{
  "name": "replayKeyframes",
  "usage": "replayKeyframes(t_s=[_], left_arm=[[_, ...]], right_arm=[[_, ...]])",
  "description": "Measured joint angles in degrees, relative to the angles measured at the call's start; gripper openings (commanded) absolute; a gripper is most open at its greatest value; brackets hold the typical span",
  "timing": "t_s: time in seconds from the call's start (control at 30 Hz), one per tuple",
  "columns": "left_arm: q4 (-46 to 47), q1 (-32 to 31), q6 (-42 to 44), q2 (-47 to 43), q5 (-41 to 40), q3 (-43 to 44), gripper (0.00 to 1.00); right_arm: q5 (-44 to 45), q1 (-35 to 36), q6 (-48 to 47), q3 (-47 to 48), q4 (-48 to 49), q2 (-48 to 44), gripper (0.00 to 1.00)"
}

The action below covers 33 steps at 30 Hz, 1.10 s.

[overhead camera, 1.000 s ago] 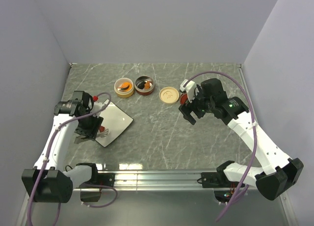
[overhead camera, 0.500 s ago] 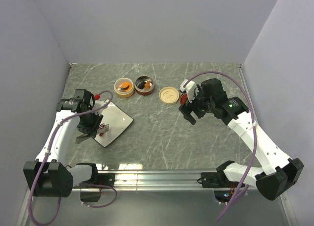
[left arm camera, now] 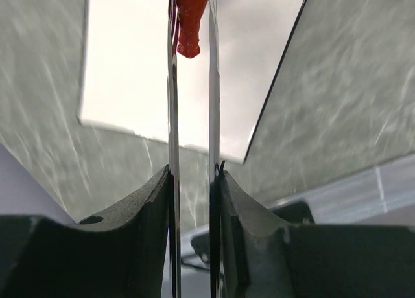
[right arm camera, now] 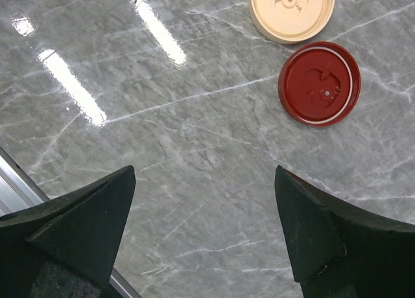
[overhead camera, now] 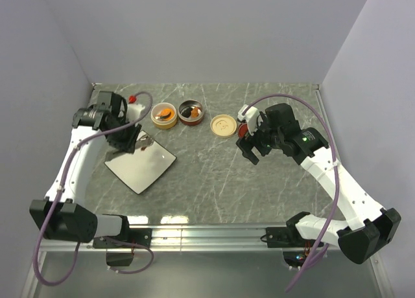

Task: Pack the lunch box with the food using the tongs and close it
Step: Place the food into the lunch box

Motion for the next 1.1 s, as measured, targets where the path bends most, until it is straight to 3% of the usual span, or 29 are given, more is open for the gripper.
replayKeyframes(t_s=[0.27,0.57,0.8,1.1], left_arm=[[6.4,-7.6,-3.4,16.5,3.2,20.7,0.21],[12.7,-11.2,-4.9,38.3,4.1,42.1,0.21],[15.7,-14.3,-3.9,45.5,1.2,44.7,0.22],[19.0,-16.0,-1.3,46.0,-2.3,40.8,0.24]], right_arm=[[0.1,0.0,0.2,0.0,0.0,1.1,0.95],[0.6,0.0,0.2,0.1,0.0,1.2,0.95],[0.5,0.0,0.2,0.1,0.0,3.1,0.95],[0.5,0.0,0.2,0.4,0.0,5.3,0.95]])
